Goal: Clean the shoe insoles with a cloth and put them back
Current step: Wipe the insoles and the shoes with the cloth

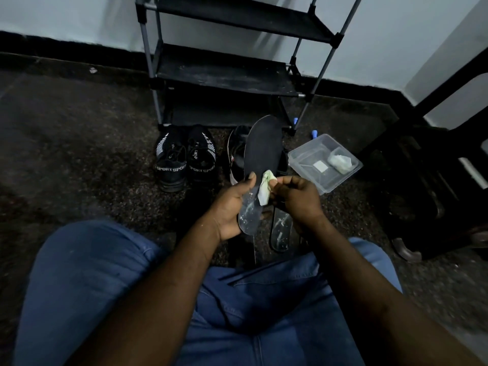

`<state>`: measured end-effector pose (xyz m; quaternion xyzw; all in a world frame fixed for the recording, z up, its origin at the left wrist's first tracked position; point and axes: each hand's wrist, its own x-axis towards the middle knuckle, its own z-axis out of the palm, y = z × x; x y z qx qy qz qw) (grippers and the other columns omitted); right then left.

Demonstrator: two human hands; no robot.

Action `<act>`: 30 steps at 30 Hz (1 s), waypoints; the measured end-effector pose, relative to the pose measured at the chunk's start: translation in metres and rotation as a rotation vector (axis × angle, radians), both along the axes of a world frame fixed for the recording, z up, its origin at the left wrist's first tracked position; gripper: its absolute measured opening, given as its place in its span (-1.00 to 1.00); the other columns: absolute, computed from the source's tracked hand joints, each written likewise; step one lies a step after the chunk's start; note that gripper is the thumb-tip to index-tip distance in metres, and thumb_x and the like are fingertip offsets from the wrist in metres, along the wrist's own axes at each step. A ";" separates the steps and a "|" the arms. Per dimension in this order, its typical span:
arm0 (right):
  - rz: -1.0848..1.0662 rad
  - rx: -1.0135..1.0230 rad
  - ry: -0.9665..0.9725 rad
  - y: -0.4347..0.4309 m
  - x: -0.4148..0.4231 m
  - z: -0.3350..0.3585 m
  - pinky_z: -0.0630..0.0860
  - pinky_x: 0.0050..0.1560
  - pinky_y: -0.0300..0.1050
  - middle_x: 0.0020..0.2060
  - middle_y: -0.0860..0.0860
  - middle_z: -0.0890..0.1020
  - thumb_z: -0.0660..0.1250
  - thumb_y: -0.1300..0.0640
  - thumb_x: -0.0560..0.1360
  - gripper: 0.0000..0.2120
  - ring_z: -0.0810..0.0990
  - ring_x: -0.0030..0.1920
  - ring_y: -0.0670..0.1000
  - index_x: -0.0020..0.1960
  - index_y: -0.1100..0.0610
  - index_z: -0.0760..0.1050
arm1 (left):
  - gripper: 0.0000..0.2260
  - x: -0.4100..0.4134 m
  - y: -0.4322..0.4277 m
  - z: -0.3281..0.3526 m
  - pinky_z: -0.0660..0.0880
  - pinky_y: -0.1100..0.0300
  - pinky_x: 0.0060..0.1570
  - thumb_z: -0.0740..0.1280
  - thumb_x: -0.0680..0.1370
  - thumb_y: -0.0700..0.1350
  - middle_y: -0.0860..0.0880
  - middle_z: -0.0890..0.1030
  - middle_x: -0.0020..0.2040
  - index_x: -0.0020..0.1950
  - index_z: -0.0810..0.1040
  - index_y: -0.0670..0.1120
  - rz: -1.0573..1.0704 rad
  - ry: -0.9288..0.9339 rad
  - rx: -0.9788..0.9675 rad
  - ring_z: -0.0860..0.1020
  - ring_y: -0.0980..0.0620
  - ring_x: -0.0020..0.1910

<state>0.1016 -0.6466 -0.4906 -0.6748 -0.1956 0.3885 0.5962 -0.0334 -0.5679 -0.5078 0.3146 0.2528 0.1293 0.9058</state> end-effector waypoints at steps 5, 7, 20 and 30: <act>-0.092 -0.033 -0.260 -0.002 0.005 0.007 0.53 -0.36 -0.23 -0.27 0.15 0.71 0.48 0.24 0.54 -0.87 0.67 -0.31 0.03 -0.05 0.32 0.62 | -0.48 0.002 0.001 -0.001 0.61 0.02 0.09 0.12 0.70 0.16 -0.16 0.65 0.23 0.42 0.51 -0.21 0.059 -0.002 -0.008 0.65 -0.07 0.12; -0.072 -0.005 -0.312 -0.003 0.007 0.010 0.56 -0.29 -0.18 -0.22 0.14 0.72 0.47 0.19 0.55 -0.88 0.68 -0.24 0.07 -0.06 0.26 0.60 | -0.47 0.001 0.003 -0.002 0.63 0.00 0.08 0.16 0.70 0.15 -0.21 0.61 0.30 0.46 0.49 -0.22 0.086 -0.028 -0.033 0.64 -0.13 0.14; 0.199 -0.124 -1.385 -0.001 -0.002 0.019 0.57 -0.10 0.00 -0.04 0.04 0.66 0.43 0.15 0.49 -0.82 0.62 -0.07 0.11 0.10 0.07 0.64 | -0.40 0.004 0.001 -0.007 0.43 -0.05 0.19 0.05 0.66 0.33 -0.14 0.65 0.17 0.36 0.58 -0.09 0.043 -0.131 -0.080 0.60 -0.10 0.10; 0.206 -0.084 -1.367 -0.003 -0.010 -0.001 0.60 -0.12 0.00 -0.12 0.05 0.68 0.44 0.20 0.50 -0.86 0.63 -0.12 0.13 0.01 0.11 0.74 | -0.39 0.004 0.001 -0.007 0.49 0.03 0.15 0.03 0.67 0.31 -0.14 0.61 0.15 0.40 0.51 -0.13 0.070 -0.087 -0.145 0.59 -0.08 0.07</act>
